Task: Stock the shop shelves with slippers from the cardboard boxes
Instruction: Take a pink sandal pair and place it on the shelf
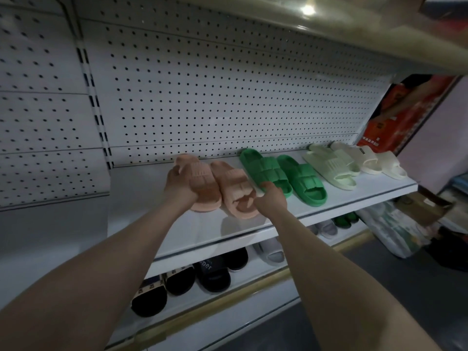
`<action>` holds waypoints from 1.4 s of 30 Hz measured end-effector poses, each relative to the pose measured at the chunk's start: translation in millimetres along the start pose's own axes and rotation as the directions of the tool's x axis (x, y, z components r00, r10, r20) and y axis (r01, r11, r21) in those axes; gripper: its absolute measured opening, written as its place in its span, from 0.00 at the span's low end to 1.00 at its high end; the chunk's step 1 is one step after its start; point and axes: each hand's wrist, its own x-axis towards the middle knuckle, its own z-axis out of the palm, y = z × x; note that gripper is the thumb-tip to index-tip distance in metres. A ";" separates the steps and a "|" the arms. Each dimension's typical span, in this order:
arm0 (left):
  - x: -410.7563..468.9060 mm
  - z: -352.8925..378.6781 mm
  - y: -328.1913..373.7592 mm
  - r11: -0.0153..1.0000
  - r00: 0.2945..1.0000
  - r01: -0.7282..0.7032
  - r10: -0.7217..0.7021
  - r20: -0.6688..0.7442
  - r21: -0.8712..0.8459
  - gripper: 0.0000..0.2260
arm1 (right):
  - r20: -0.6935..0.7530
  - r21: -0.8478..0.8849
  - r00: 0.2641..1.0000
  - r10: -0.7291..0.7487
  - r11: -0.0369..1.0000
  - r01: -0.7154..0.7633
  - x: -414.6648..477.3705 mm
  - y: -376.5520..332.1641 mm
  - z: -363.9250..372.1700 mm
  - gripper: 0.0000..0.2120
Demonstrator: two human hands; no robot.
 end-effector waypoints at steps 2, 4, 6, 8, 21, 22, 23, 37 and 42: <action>-9.8 -3.6 5.1 0.988 0.992 -0.127 0.129 -0.018 0.091 0.29 | -0.007 0.014 1.000 -0.019 1.000 0.019 -9.8 1.8 -6.0 0.27; -25.3 -4.2 10.1 0.966 0.968 -0.242 0.247 -0.036 0.095 0.28 | -0.021 0.027 0.999 -0.029 0.999 0.029 -21.7 4.8 -13.9 0.26; -43.6 -5.2 17.1 0.954 0.953 -0.299 0.300 -0.036 0.030 0.23 | -0.043 0.041 0.999 -0.027 0.999 0.029 -36.5 9.7 -21.8 0.27; -66.7 -7.0 25.7 0.936 0.937 -0.351 0.351 -0.002 -0.017 0.12 | -0.067 0.040 0.998 -0.022 0.999 0.024 -55.4 16.8 -28.6 0.27; -234.8 34.2 49.7 0.798 0.776 -0.560 0.600 0.196 -0.224 0.20 | -0.190 0.109 0.978 0.084 0.992 -0.064 -247.4 120.0 -62.1 0.21; -249.9 41.6 53.3 0.790 0.758 -0.564 0.611 0.228 -0.242 0.20 | -0.182 0.106 0.977 0.111 0.990 -0.093 -260.9 132.1 -64.2 0.21; -264.7 49.3 56.4 0.779 0.736 -0.569 0.625 0.261 -0.263 0.20 | -0.173 0.095 0.975 0.138 0.988 -0.123 -273.9 144.0 -66.4 0.21; -445.7 155.1 87.8 0.762 0.535 -0.528 0.642 0.550 -0.376 0.19 | -0.193 0.062 0.926 0.326 0.945 -0.320 -430.8 317.3 -94.1 0.21; -522.1 195.0 97.1 0.768 0.492 -0.523 0.626 0.605 -0.370 0.19 | -0.122 0.065 0.921 0.369 0.929 -0.364 -488.3 381.8 -110.4 0.21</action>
